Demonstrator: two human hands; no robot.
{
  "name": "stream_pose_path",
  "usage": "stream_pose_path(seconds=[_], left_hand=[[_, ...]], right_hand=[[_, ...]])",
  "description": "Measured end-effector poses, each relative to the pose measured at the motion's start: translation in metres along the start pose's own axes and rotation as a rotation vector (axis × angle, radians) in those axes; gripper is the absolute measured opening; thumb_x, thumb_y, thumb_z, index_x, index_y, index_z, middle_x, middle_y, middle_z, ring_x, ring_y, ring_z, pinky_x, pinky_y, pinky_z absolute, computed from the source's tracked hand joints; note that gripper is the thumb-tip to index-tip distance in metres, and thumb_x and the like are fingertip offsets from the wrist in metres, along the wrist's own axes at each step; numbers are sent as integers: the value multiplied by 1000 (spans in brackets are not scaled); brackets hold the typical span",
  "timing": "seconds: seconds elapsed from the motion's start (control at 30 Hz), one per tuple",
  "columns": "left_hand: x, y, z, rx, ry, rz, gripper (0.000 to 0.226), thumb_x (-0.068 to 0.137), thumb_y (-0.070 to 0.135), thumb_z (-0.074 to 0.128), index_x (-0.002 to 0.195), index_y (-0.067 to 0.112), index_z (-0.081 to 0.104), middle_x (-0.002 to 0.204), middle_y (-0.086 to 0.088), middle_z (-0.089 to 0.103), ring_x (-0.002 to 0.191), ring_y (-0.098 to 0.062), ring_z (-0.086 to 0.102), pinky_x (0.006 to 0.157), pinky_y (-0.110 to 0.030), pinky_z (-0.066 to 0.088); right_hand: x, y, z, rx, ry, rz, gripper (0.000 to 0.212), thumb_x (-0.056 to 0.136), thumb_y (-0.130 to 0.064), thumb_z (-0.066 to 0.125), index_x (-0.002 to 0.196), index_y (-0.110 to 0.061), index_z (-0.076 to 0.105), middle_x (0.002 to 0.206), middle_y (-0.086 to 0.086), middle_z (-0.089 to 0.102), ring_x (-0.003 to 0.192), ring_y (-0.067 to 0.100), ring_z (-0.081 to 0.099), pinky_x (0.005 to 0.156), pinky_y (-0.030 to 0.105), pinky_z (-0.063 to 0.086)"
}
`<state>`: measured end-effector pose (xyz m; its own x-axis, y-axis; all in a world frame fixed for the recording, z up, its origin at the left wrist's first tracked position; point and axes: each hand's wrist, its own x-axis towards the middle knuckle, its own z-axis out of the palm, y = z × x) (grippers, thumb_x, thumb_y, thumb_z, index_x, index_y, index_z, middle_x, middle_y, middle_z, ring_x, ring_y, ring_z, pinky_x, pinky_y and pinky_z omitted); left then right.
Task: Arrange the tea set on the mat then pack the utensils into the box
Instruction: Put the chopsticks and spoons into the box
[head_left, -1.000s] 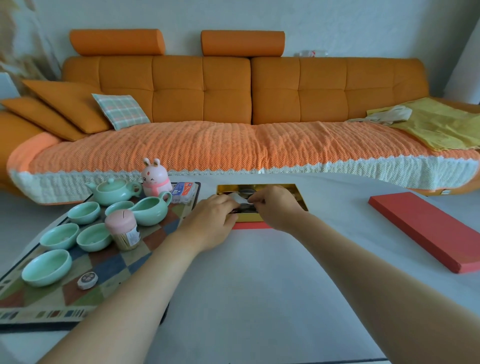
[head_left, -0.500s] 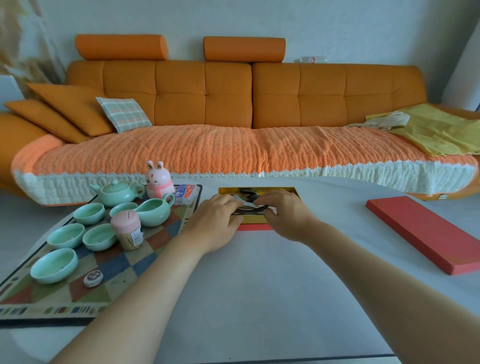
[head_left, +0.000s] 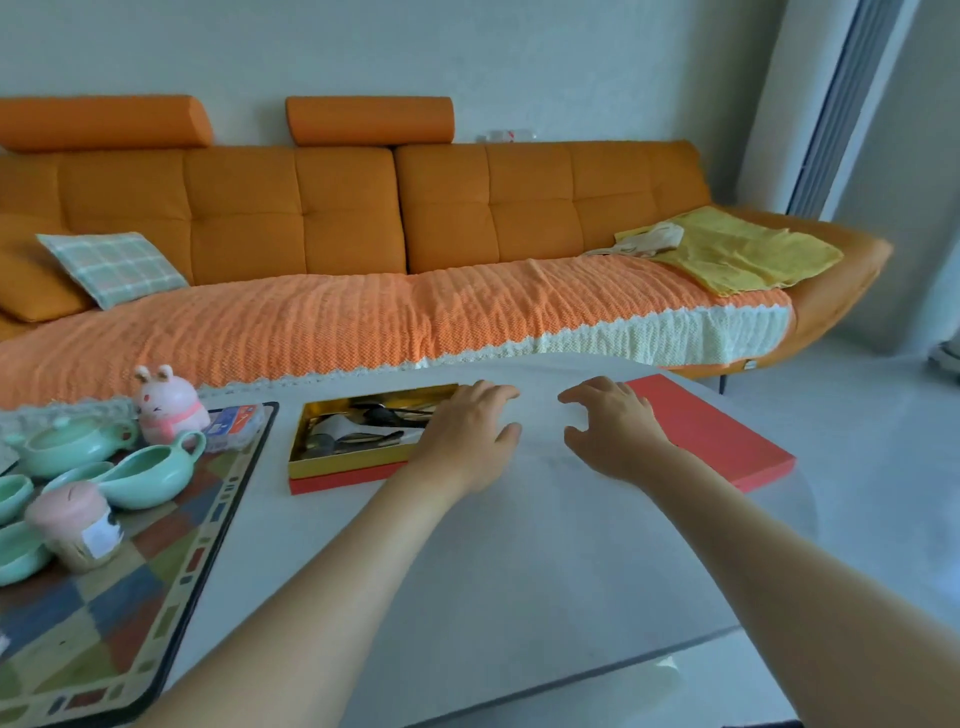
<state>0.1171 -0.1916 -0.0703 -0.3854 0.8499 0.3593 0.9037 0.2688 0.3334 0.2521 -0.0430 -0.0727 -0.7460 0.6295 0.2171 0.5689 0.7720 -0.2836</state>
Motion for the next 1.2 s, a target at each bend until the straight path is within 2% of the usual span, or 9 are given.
stream_pose_path(seconds=[0.17,0.3,0.43,0.57,0.67,0.77,0.97,1.07,1.2], left_hand=[[57,49,46,4,-136,-6,47,99,33,46,145,21,41,150,0,40,135,-23,38,108,-40,35],[91,72,81,1,-261,-36,54,100,40,43,150,22,34,154,-3,34,139,-26,33,112,-43,32],[111,80,103,-97,-373,-104,65,99,48,44,155,23,22,160,-4,23,146,-25,22,118,-43,23],[112,72,106,-42,-353,-85,66,96,44,47,155,26,22,159,-2,25,145,-25,23,117,-43,24],[105,60,88,61,-305,8,64,93,28,47,153,28,25,158,0,24,145,-24,18,116,-42,23],[93,42,59,70,-271,46,79,84,25,59,154,30,22,159,1,18,146,-23,16,116,-42,22],[50,-2,-1,52,-201,-16,100,72,37,74,153,40,14,163,1,5,147,-28,18,116,-46,26],[18,-30,-30,23,-187,-94,109,65,49,82,153,43,18,164,5,2,149,-23,9,115,-45,24],[-25,-68,-57,-33,-168,-205,116,55,63,83,152,45,22,163,15,1,148,-13,9,116,-43,24]], right_hand=[[-6,71,-20,-121,-73,221,83,74,-63,63,147,-34,36,151,4,35,138,28,32,110,50,28],[-14,110,-23,-176,-163,357,107,60,-81,59,150,-35,25,152,7,26,140,30,25,107,56,27],[-12,125,-24,-122,-270,403,108,56,-88,54,149,-50,16,154,9,23,141,34,23,106,62,24],[-5,121,-23,-122,-228,354,109,55,-83,56,150,-47,17,149,11,33,136,33,31,105,57,29],[-3,108,-22,-103,-193,279,109,55,-81,59,150,-45,20,147,10,35,134,32,32,105,55,29],[-1,87,-27,-66,-129,156,102,57,-77,64,147,-47,24,144,6,35,130,29,33,105,51,28],[0,24,-34,21,-123,-112,96,56,-69,72,139,-55,26,145,-3,29,129,24,29,107,44,26],[4,-12,-29,44,-165,-198,94,56,-68,72,138,-57,27,145,-5,30,128,24,30,106,43,27],[13,-59,-11,70,-245,-269,93,54,-69,71,136,-60,29,144,-8,31,129,25,30,106,44,30]])
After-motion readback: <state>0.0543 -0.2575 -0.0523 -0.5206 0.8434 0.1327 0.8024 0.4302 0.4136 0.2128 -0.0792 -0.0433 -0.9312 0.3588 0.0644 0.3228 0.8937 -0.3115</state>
